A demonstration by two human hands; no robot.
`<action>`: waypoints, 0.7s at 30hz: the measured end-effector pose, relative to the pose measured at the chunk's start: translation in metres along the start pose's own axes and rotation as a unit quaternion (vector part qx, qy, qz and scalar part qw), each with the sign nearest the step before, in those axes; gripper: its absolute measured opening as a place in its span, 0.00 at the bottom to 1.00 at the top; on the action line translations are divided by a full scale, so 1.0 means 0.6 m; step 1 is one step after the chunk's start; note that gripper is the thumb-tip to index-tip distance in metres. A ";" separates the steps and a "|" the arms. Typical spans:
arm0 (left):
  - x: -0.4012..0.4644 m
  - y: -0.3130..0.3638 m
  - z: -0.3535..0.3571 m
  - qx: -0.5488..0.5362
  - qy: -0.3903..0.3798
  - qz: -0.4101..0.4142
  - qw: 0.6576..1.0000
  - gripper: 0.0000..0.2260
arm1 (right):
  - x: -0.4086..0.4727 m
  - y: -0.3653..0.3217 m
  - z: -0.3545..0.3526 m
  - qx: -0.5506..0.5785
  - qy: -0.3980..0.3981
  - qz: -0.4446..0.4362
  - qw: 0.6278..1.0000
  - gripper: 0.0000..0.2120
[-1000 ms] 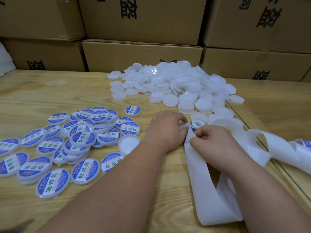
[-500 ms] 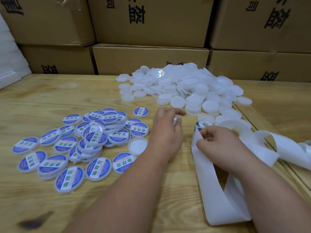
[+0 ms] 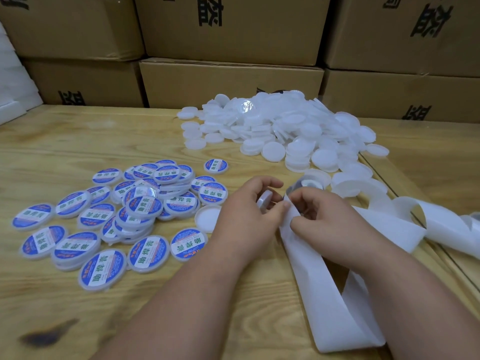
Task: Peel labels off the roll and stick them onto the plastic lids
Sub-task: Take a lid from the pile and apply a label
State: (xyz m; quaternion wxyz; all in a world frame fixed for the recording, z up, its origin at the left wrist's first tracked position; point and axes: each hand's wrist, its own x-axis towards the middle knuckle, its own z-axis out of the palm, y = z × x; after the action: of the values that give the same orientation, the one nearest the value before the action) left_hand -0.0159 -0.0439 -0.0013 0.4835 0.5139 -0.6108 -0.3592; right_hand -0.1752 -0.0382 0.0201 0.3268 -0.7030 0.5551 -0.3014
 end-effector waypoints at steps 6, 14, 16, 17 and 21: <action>0.008 -0.004 -0.004 -0.004 -0.006 -0.002 1.000 0.10 | 0.005 0.010 0.000 -0.009 0.006 -0.011 1.000 0.02; 0.011 -0.010 -0.006 -0.031 0.011 -0.009 0.999 0.10 | 0.003 0.005 -0.002 0.020 0.004 -0.012 1.000 0.06; 0.010 -0.010 -0.005 -0.026 0.018 -0.008 0.999 0.09 | 0.001 0.002 -0.003 0.020 0.004 -0.014 1.000 0.07; 0.010 -0.010 -0.004 -0.027 0.024 -0.011 0.999 0.09 | 0.000 0.000 -0.003 0.019 0.005 -0.015 1.000 0.08; 0.011 -0.008 -0.003 -0.049 0.072 -0.022 0.996 0.09 | 0.001 0.001 -0.007 0.019 0.009 -0.006 1.000 0.13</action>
State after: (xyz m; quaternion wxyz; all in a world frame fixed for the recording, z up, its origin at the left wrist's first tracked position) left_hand -0.0128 -0.0513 -0.0037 0.5430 0.5276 -0.5444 -0.3611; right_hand -0.1786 -0.0394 0.0219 0.3331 -0.6973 0.5481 -0.3200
